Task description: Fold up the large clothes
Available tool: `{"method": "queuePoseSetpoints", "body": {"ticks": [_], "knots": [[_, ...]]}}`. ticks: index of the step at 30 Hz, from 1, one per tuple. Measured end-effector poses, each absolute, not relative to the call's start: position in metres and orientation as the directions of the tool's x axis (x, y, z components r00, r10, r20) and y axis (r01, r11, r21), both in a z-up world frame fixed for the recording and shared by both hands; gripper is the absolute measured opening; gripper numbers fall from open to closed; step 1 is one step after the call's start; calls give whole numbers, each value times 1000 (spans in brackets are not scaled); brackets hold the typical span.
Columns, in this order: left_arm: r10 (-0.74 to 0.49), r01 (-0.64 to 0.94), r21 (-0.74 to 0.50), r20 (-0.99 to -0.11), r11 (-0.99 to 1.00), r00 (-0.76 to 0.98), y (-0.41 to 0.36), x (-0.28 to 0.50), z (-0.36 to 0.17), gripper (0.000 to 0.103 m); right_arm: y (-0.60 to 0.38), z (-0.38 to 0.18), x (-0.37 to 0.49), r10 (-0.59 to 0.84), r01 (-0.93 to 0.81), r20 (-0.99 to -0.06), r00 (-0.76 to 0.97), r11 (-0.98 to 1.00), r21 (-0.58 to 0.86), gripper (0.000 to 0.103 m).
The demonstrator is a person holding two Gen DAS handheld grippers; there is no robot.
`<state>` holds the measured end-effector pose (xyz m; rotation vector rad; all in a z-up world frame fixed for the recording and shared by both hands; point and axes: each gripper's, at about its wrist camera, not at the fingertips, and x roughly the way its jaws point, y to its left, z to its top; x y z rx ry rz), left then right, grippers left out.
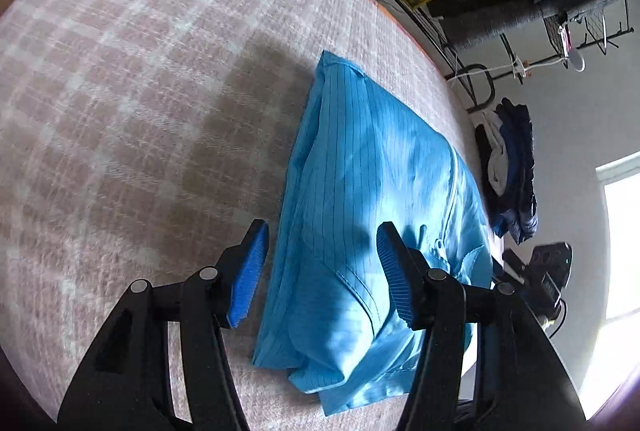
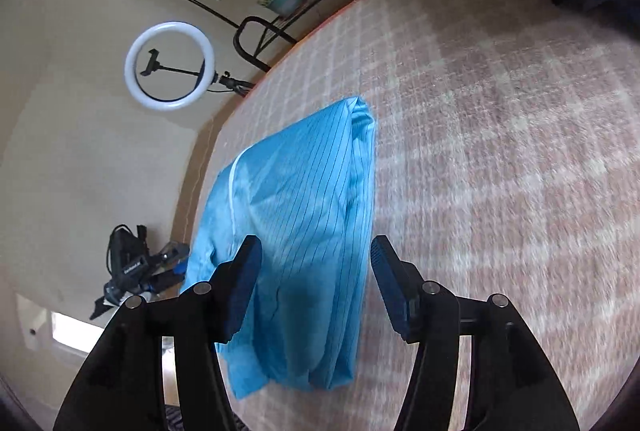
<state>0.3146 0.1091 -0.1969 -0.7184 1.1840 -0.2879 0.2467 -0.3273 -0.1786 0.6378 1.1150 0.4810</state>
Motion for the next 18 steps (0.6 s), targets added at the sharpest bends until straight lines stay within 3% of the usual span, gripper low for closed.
{"method": "queuePoseSetpoints", "body": {"ticks": [2,3,4,6,10,18], "knots": [[-569,-149,-648,-738,747,363,107,320,-202,54,-322,-186,255,650,-40,-673,354,729,683,51],[-568,-148,-647,-740,748,361,106,323,-203,39,-317,-190,261,652,-41,-677,343,730,682,41],[-568,-142,-643,-743,753,354,103,325,-204,18,-312,-192,265,653,-47,-679,336,731,680,24],[-547,-110,-618,-754,778,365,97,330,-198,7,-303,-189,269,655,-74,-677,336,735,674,6],[-533,-75,-616,-731,784,427,96,346,-182,4,-282,-169,277,547,-175,-738,396,833,524,2],[-483,-31,-556,-747,831,457,85,387,-185,4,-291,-175,318,500,-127,-722,477,853,507,1]]}}
